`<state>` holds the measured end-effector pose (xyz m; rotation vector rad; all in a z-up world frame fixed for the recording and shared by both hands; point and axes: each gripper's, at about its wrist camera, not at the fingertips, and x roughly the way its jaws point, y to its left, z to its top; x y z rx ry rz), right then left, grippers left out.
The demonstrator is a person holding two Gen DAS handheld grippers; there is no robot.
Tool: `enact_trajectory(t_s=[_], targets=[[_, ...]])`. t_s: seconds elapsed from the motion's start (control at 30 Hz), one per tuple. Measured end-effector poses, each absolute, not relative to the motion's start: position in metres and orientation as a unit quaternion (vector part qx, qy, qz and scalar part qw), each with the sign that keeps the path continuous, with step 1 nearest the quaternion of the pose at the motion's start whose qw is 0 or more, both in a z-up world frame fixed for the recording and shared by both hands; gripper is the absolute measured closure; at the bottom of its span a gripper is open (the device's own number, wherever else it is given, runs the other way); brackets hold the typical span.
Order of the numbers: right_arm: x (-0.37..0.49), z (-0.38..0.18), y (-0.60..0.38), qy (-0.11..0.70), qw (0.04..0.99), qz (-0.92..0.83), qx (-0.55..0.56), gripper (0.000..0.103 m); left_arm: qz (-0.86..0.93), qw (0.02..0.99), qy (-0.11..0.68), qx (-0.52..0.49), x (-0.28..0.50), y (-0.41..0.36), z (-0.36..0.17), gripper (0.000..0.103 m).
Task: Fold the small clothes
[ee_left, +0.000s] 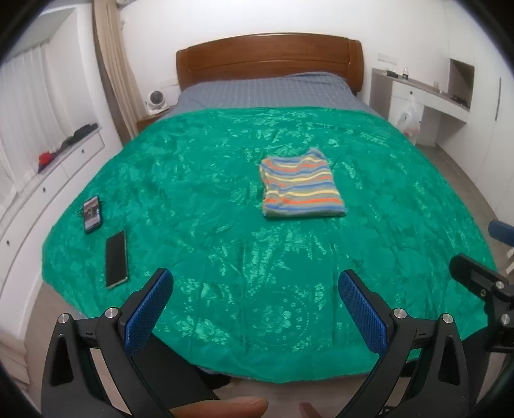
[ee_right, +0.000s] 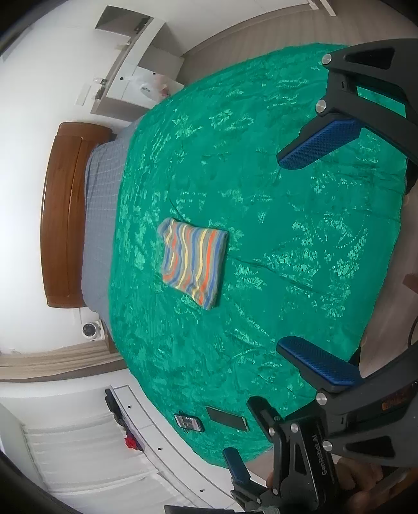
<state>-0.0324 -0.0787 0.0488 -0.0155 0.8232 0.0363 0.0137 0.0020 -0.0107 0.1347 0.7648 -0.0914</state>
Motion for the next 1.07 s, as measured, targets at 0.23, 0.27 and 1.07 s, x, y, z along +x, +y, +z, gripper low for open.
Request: enact_trajectory(t_s=[0.23,0.27,1.07], targets=[[-0.030,0.053,-0.074,0.417,0.908,0.028,-0.016,0.000,-0.039,0.920,0.384,0.064,0.017,0.004,-0.011,0.000],[-0.031,0.053,-0.072,0.419,0.907,0.032,-0.019,0.000,-0.039,0.920,0.385,0.063,0.017,0.004,-0.010,0.000],[-0.034,0.044,-0.094,0.421,0.906,-0.037,-0.034,0.000,-0.036,0.919,0.386,0.074,0.021,-0.007,-0.018,0.000]])
